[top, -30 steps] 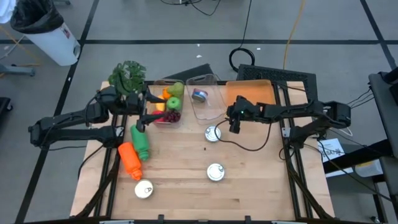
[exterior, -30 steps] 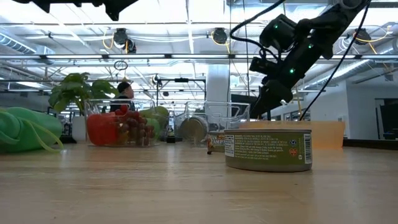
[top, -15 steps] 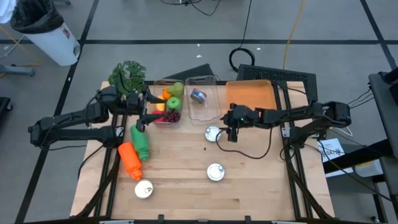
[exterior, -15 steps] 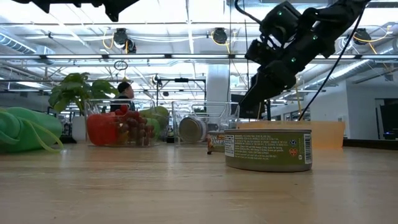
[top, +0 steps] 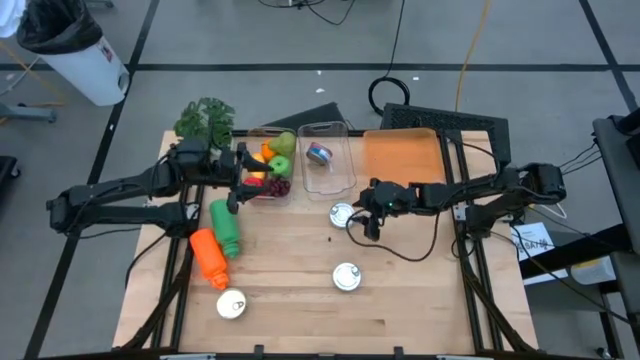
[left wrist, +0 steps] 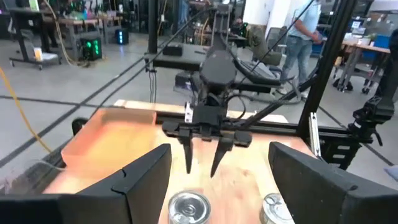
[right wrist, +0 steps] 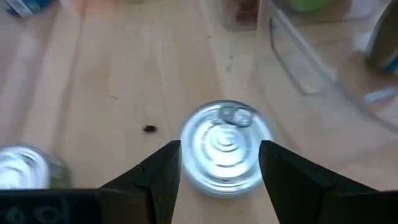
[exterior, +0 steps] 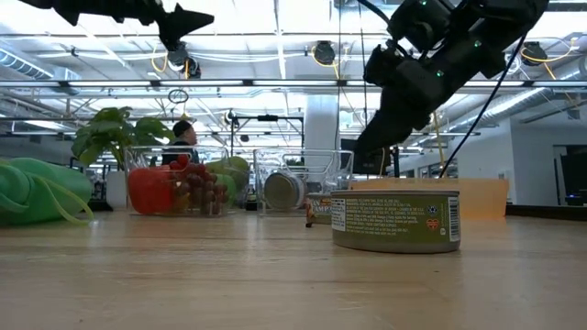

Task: Pick & Place Food Item
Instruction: Put the right green tuna can into the right transparent bin

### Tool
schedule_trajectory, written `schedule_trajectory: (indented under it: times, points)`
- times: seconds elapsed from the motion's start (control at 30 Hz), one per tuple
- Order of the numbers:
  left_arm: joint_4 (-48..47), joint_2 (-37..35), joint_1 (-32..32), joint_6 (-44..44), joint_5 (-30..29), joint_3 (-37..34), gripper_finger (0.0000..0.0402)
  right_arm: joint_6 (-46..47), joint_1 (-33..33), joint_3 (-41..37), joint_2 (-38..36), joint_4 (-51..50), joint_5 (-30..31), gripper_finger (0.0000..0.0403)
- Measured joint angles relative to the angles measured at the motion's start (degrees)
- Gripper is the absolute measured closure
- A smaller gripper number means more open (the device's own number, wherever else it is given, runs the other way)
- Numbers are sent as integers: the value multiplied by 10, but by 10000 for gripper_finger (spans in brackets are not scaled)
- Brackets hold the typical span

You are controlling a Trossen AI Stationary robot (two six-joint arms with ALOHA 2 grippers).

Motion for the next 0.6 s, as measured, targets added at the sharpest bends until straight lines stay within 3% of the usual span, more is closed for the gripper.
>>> schedule_trajectory:
  times: [0.3,0.4,0.6]
  points:
    - [-19,3,-17,37,0,0,139,28,26,0,0,90,-13,202]
    - [-39,3,-23,58,-1,0,138,63,35,2,0,98,19,202]
    - [-67,-10,-35,110,0,0,131,192,69,105,21,-147,137,199]
